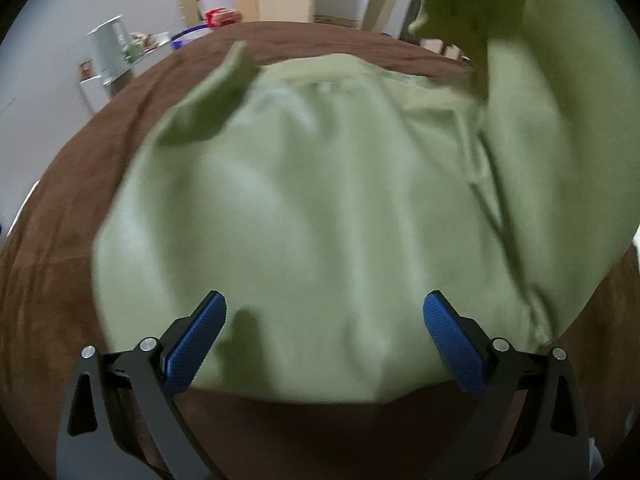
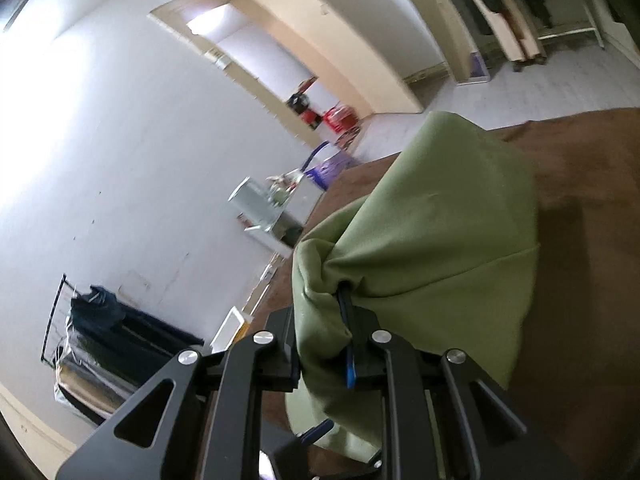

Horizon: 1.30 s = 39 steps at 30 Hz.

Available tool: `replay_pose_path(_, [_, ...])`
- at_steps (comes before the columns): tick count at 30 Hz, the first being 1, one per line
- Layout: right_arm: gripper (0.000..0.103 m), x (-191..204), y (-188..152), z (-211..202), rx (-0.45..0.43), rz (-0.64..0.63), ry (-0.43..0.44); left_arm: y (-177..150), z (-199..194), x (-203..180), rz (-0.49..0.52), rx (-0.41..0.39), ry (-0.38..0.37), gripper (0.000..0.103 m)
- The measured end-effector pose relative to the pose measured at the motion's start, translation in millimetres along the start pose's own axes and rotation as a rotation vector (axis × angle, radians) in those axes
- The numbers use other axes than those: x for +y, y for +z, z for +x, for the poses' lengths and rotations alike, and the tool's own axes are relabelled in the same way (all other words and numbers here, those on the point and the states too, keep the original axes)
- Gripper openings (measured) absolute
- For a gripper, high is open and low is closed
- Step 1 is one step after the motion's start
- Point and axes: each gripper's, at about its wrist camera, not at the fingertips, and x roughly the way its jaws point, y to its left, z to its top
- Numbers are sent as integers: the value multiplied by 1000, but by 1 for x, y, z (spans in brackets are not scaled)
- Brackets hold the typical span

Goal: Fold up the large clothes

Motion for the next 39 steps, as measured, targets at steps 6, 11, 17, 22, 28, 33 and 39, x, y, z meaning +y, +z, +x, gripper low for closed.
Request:
replay_pose_path(6, [16,31,9,65,46,-29,54,-11,-23,50,-60,-5,73,97])
replay_pose_path(11, [16,57,-11,113,152,-89,66,-28,-35,85,-140,7,118,97])
replay_pose_path(17, [16,76,-66,143,355,-182,61,-47,-40,116,-226,41,167,97])
replay_pose_path(22, [16,70,-106,157,463,-190,46,-67,-49,136,-294,45,217,97])
replay_pose_path(28, [16,75,-130,156,499,-219,35,-77,-48,157,-350,59,244,97])
replay_pose_path(33, [16,82,-132,163,489,-240,26,-83,-47,166,-365,69,258,97])
replay_pose_path(39, [16,67,-163,204,599,-275,-53,-81,-42,170,-349,74,264,97])
